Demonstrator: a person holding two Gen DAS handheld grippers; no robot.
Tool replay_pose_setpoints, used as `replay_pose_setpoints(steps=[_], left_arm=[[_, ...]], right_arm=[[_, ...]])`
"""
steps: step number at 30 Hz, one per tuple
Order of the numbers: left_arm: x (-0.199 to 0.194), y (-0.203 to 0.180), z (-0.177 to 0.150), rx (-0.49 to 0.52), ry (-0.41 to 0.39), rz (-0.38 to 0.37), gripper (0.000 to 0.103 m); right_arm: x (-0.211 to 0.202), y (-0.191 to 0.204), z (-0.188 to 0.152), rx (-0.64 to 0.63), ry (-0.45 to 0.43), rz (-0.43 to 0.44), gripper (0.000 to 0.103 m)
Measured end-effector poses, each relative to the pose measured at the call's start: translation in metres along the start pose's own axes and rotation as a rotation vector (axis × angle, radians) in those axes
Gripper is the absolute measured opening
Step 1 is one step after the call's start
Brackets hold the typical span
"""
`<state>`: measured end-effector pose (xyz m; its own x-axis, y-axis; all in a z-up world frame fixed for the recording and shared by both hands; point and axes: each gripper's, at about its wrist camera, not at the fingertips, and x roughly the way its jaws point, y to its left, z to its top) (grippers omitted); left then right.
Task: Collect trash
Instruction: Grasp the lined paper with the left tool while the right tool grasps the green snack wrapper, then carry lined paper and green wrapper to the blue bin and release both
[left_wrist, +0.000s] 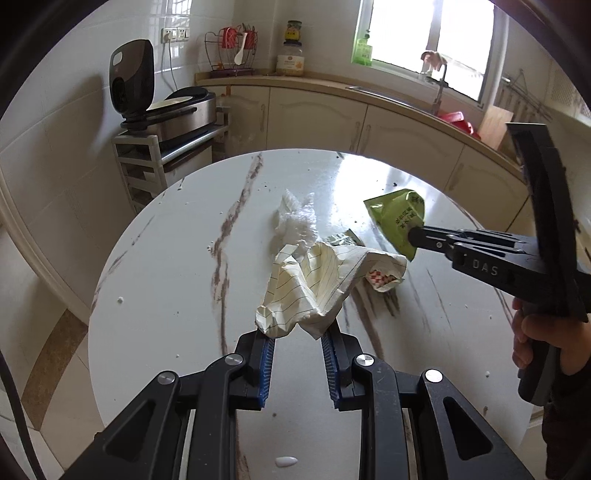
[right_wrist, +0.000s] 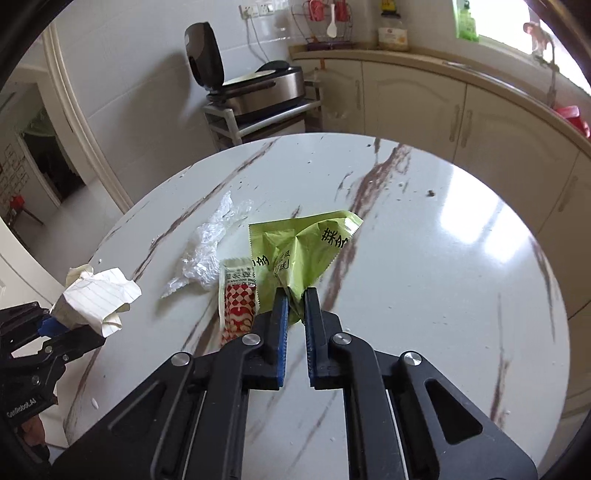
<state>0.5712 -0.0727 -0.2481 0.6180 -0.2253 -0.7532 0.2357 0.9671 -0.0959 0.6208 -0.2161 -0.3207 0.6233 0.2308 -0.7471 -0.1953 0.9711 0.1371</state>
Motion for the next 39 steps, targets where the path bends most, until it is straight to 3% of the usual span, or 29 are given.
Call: replay_pose_setpoints(steps=[2,9,16,21,25,29,36,39], left_arm=[[-0.008,-0.006,-0.004,0.007,-0.003,-0.011,0.021],[-0.038,-0.044,-0.009,0.048,-0.026,-0.055,0.021],[-0.064,-0.116,-0.016,0.138,-0.039,-0.118,0.021],[-0.066,-0.190,-0.019,0.218,-0.025,-0.196,0.021],[-0.056,-0.249,-0.015,0.279,0.006,-0.270,0.021],[-0.035,-0.303,-0.015,0.343,0.050,-0.323,0.021],[0.033,-0.357,-0.016,0.435,0.177,-0.350,0.021],[0.064,-0.367,-0.011,0.452,0.223,-0.341,0.021]], right_arm=[[-0.022,-0.004,-0.008,-0.021,-0.032,-0.016,0.009],[-0.087,-0.040,-0.043,0.078,-0.079,0.060,0.009],[-0.161,-0.087,-0.087,0.152,-0.171,0.084,0.009],[-0.214,-0.148,-0.130,0.261,-0.253,0.042,0.009],[-0.247,-0.199,-0.166,0.338,-0.293,-0.067,0.009],[-0.257,-0.245,-0.202,0.439,-0.296,-0.123,0.009],[-0.223,-0.311,-0.258,0.595,-0.220,-0.134,0.010],[-0.201,-0.333,-0.274,0.647,-0.182,-0.128,0.024]])
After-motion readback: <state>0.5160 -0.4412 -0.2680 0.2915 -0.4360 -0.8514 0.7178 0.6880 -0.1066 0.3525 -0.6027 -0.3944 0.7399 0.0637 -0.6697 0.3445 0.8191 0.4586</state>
